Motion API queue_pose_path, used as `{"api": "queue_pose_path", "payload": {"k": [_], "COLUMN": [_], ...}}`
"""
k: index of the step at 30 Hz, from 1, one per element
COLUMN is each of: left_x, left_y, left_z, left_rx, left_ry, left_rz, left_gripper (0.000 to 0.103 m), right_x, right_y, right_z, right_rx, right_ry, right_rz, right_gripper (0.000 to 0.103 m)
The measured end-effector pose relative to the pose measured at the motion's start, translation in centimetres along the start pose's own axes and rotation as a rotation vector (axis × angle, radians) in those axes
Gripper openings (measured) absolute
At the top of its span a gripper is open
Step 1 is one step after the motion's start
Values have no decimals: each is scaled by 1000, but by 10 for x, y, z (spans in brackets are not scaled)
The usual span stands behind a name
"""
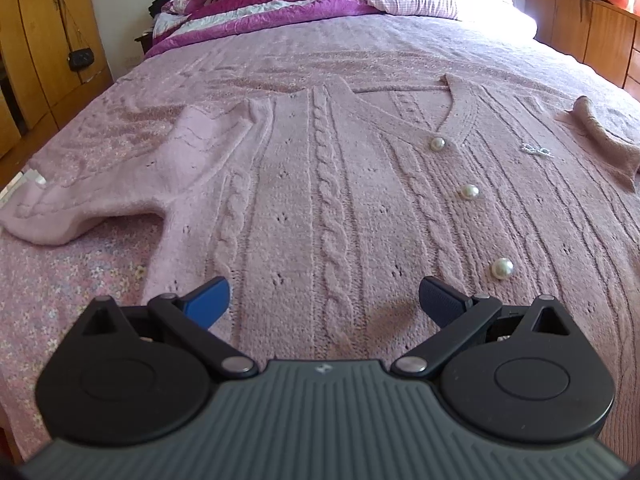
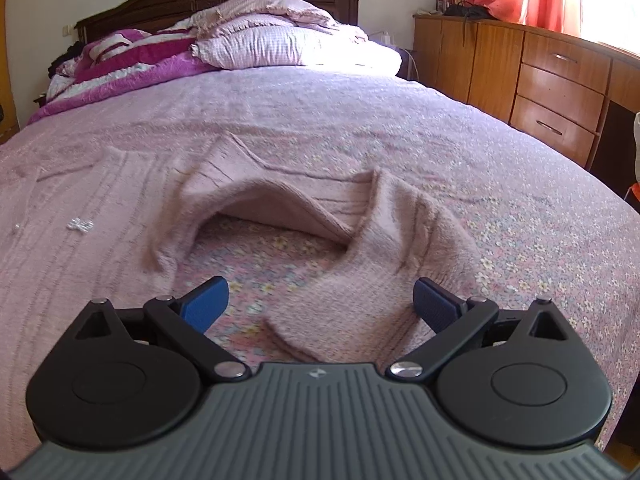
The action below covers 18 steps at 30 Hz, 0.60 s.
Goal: Fold small clothes
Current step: 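Move the right tool to the cardigan sleeve cuff and close on it, then lift the sleeve with the right tool and lay it across the cardigan body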
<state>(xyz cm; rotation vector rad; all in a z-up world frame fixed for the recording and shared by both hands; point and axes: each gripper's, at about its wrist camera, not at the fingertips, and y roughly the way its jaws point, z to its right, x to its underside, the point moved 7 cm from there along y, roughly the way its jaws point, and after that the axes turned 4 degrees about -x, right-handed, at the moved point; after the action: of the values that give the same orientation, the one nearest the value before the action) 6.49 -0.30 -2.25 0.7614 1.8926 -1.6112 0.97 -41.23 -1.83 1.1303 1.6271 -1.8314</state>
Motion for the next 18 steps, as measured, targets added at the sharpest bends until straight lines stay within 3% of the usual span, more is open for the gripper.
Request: {"api": "queue_pose_path", "payload": {"k": [6, 9, 12, 17, 18], "left_x": [3, 4, 4, 4, 3], "left_y": [8, 10, 11, 8, 7], "left_z": [3, 2, 2, 2, 2], "left_rx": [6, 9, 11, 10, 10], "left_ry": [7, -4, -4, 13, 15], "left_rz": [-11, -4, -1, -18, -21], "left_gripper": [103, 103, 103, 103, 103], "right_x": [10, 14, 14, 4, -1], "right_y": [8, 10, 9, 4, 2], "right_z": [11, 12, 15, 23, 26], "right_rx": [-20, -35, -21, -40, -47], "right_ry": [2, -10, 6, 63, 86], "right_rz": [-23, -16, 0, 7, 6], "right_gripper": [97, 89, 71, 21, 19]}}
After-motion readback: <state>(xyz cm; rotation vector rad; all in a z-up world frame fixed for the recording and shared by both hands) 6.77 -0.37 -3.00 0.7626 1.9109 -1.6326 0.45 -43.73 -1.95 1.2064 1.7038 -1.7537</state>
